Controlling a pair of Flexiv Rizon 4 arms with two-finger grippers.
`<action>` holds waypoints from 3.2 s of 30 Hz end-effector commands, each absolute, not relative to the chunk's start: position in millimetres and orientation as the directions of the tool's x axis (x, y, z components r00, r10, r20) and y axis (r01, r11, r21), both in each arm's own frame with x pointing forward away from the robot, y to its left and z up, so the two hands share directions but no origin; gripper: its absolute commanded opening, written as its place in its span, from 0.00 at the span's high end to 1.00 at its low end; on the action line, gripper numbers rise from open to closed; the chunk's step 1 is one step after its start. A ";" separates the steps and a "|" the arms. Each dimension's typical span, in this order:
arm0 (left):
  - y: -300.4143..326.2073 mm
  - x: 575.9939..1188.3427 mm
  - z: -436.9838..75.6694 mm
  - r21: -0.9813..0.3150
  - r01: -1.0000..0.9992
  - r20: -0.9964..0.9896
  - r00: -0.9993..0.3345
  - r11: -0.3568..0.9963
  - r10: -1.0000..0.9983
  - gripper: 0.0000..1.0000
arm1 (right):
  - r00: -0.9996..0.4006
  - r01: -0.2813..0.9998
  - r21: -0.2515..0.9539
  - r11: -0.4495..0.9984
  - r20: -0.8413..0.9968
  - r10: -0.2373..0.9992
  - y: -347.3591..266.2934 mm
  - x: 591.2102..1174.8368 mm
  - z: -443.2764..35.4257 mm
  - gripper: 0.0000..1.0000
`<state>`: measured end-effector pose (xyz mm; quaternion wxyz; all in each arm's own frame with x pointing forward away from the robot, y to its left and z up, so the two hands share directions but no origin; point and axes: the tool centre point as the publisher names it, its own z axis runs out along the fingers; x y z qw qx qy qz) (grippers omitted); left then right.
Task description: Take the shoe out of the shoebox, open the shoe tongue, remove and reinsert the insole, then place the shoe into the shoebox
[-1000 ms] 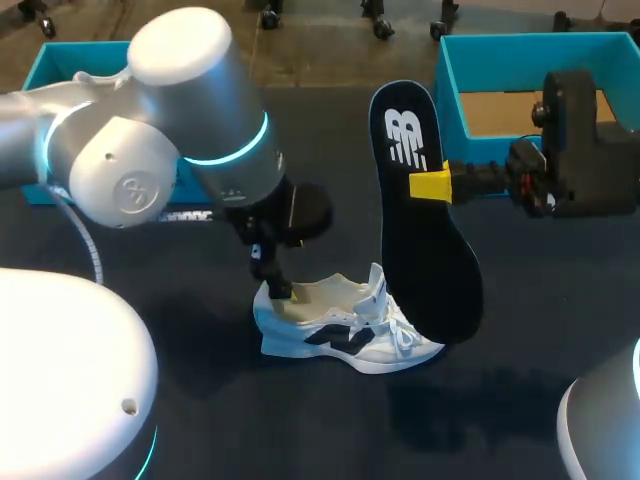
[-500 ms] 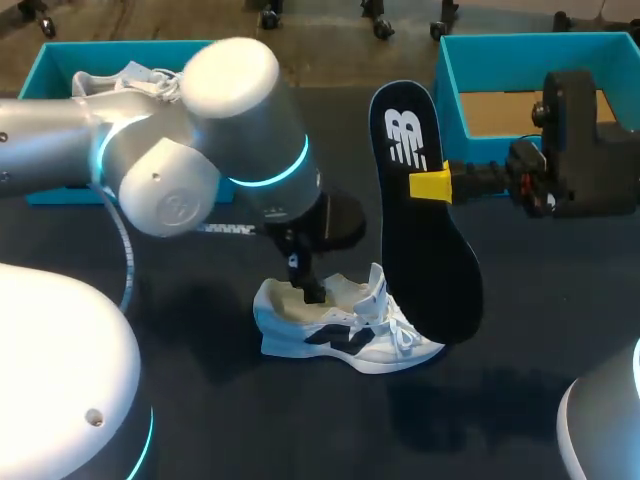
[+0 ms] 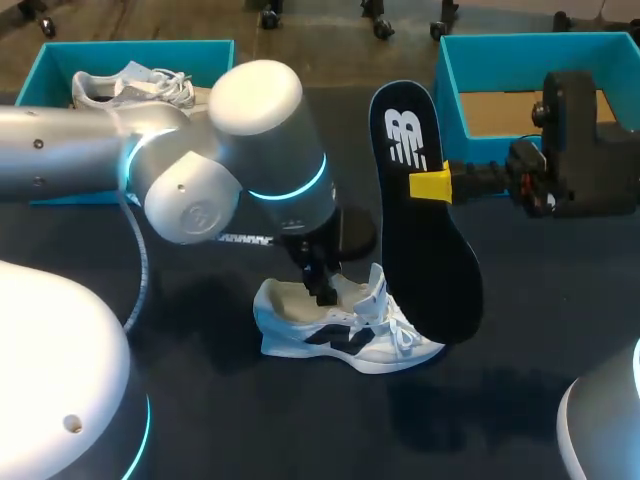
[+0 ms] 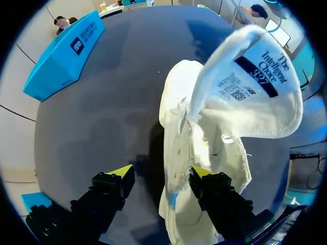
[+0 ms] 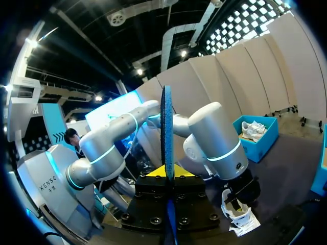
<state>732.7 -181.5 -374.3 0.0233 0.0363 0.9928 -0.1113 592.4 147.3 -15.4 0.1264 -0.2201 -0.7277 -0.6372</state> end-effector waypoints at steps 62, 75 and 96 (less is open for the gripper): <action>-160.4 728.9 -309.8 -0.206 0.933 0.014 -0.298 0.294 0.955 1.00 | -0.870 0.482 0.871 0.091 0.465 0.163 150.6 591.9 -15.0 1.00; -152.0 713.0 -335.4 -0.165 0.981 0.038 -0.093 0.098 0.995 1.00 | -0.870 0.482 0.871 0.091 0.465 0.163 150.6 591.9 -15.0 1.00; -184.5 690.2 -364.4 -0.154 0.988 0.062 -0.007 0.017 0.998 1.00 | -0.870 0.482 0.871 0.091 0.465 0.163 150.6 591.9 -15.0 1.00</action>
